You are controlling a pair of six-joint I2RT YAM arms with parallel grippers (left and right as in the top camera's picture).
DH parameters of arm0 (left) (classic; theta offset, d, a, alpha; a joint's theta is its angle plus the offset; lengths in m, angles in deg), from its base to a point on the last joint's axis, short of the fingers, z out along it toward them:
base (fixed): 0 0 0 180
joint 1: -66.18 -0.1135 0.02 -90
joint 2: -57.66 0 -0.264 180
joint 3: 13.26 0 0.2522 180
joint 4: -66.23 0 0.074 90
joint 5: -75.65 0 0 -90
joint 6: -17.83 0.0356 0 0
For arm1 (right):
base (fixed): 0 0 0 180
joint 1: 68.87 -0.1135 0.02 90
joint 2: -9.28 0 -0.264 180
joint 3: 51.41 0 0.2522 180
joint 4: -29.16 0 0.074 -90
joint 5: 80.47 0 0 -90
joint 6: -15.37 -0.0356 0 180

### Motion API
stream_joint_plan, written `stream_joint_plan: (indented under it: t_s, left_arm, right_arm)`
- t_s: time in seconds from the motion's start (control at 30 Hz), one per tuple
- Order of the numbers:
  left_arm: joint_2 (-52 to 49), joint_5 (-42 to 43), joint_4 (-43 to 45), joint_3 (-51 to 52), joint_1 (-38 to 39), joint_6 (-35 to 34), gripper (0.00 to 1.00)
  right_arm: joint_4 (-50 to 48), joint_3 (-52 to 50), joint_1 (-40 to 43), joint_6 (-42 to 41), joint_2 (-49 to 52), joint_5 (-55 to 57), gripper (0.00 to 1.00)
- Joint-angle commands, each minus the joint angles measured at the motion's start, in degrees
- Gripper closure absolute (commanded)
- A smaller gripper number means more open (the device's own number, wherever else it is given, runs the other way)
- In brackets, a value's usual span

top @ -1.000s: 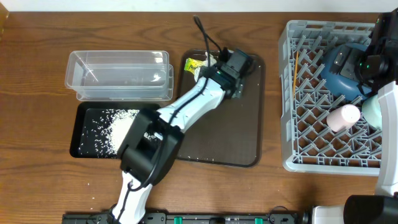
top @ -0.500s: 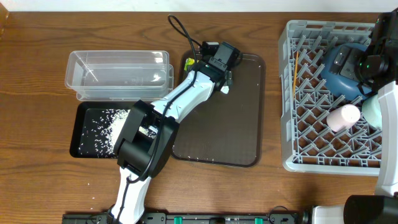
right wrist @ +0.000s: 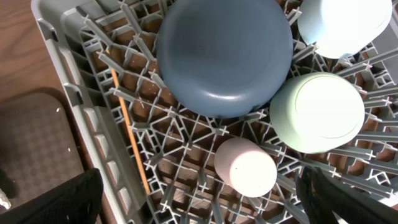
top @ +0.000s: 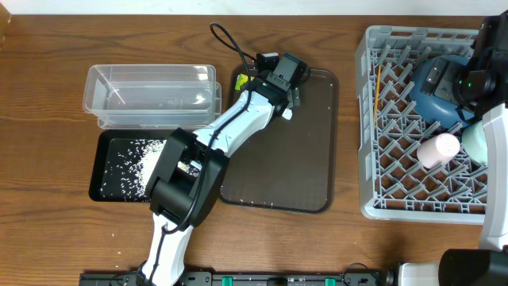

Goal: Sort waste into correct bins and load items into the dishwasher rack
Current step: 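Grasp the white tissue with the left gripper and lift it, then carry the tissue left and release it into the clear container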

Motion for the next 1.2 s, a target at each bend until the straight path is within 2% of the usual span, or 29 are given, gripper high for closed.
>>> stream_joint_plan:
  t_s: [0.0,0.3,0.43,0.53,0.6,0.7,0.93,0.97,1.03,1.17]
  left_arm:
    - [-2.6,-0.3,-0.1,-1.0,-0.1,-0.5,0.02]
    - [-4.5,-0.3,0.1,-1.0,-0.7,-0.5,0.01]
    - [-4.5,-0.3,1.0,-1.0,-0.7,-0.5,0.15]
    - [-4.4,-0.3,1.1,-1.0,-0.7,-0.5,0.32]
    - [-4.0,-0.3,0.9,-1.0,-0.7,-0.5,0.47]
    - [-2.8,-0.3,-0.8,-1.0,-0.7,-0.5,0.62]
    - [3.1,-0.3,-10.0,-1.0,-0.7,-0.5,0.81]
    - [4.3,-0.2,-11.5,-1.0,-0.7,-0.5,0.88]
    - [6.8,-0.2,-13.8,-1.0,-0.6,-0.5,0.94]
    - [12.3,-0.3,-16.0,-1.0,-0.6,-0.5,0.94]
  right_arm:
    - [0.1,0.0,0.3,-0.8,0.1,0.2,0.01]
    - [0.1,0.0,0.3,-0.8,0.1,0.2,0.01]
    - [0.1,0.0,0.3,-0.8,0.1,0.2,0.01]
    - [0.1,0.0,0.3,-0.8,0.1,0.2,0.01]
    - [0.1,0.0,0.3,-0.8,0.1,0.2,0.01]
    - [0.1,0.0,0.3,-0.8,0.1,0.2,0.01]
    - [0.1,0.0,0.3,-0.8,0.1,0.2,0.01]
    - [0.1,0.0,0.3,-0.8,0.1,0.2,0.01]
    - [0.1,0.0,0.3,-0.8,0.1,0.2,0.01]
    - [0.1,0.0,0.3,-0.8,0.1,0.2,0.01]
